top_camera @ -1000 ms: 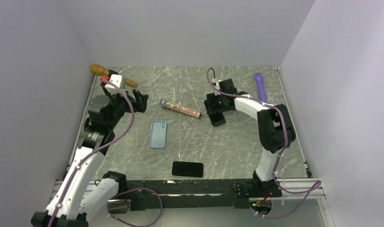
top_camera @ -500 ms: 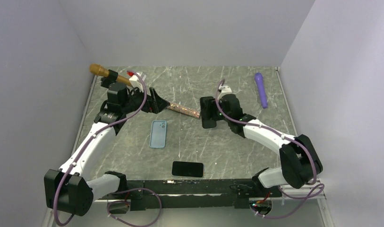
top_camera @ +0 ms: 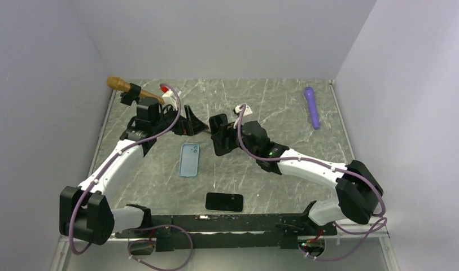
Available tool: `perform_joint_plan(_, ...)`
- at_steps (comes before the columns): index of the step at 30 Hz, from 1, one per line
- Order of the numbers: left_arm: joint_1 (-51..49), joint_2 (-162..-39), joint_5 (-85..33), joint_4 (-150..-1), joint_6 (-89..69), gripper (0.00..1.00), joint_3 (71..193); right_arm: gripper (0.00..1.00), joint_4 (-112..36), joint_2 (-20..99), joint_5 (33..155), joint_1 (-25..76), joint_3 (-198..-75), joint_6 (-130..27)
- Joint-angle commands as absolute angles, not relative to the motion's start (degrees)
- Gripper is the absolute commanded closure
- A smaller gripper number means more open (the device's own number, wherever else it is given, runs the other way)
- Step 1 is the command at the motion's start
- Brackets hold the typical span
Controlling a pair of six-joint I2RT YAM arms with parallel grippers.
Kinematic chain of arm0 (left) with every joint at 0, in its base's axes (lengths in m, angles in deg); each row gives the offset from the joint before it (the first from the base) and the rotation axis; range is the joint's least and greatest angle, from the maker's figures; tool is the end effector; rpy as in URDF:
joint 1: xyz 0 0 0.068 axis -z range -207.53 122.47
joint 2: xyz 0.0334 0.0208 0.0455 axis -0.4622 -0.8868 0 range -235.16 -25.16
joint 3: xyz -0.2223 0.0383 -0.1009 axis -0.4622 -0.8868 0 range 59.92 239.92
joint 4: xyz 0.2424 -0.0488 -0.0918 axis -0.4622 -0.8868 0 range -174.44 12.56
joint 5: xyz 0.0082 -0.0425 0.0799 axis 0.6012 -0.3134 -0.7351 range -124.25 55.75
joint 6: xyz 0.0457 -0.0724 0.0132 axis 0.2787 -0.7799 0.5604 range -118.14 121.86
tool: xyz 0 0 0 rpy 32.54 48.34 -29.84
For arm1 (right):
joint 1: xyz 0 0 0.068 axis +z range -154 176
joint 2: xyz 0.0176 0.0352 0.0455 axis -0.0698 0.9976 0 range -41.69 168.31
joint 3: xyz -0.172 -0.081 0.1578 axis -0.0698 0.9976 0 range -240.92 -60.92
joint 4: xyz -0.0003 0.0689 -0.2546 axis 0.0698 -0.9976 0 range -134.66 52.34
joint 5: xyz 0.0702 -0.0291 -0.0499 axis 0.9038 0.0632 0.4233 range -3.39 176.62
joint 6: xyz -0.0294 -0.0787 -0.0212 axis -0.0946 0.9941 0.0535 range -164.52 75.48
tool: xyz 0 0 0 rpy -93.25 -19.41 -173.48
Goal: Take the phone out of the phone case
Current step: Adjust the phone.
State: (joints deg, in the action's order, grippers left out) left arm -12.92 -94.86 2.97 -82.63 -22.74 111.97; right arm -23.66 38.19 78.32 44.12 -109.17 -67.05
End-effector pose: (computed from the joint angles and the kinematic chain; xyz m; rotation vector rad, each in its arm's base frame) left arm 0.2942 -0.1246 0.2659 0.2704 2.0243 -1.0763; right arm 0.2508 0.2629 0.2230 -0.3284 1.9096 0.7038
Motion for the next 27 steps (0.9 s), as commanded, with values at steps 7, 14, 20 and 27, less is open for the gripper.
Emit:
perform_joint_plan(7, -12.69, -97.06, 7.58, -77.88, -25.84, 0.12, 113.42, 1.0, -12.64, 40.31, 72.57, 51.51, -115.43, -65.25)
perform_joint_plan(14, -12.51, -98.42, 10.36, -75.56, -27.35, 0.42, 113.11, 1.0, -10.38, 41.23, 68.44, 54.31, -115.98, -64.81)
perform_joint_plan(20, -12.12, -98.03, 10.94, -76.93, -25.04, 0.65, 114.24, 1.0, -9.95, 41.48, 66.56, 56.02, -116.9, -63.42)
perform_joint_plan(27, -11.97, -96.76, 12.17, -78.93, -22.49, 1.0, 115.08, 0.93, -19.09, 40.61, 70.49, 56.19, -118.0, -56.85)
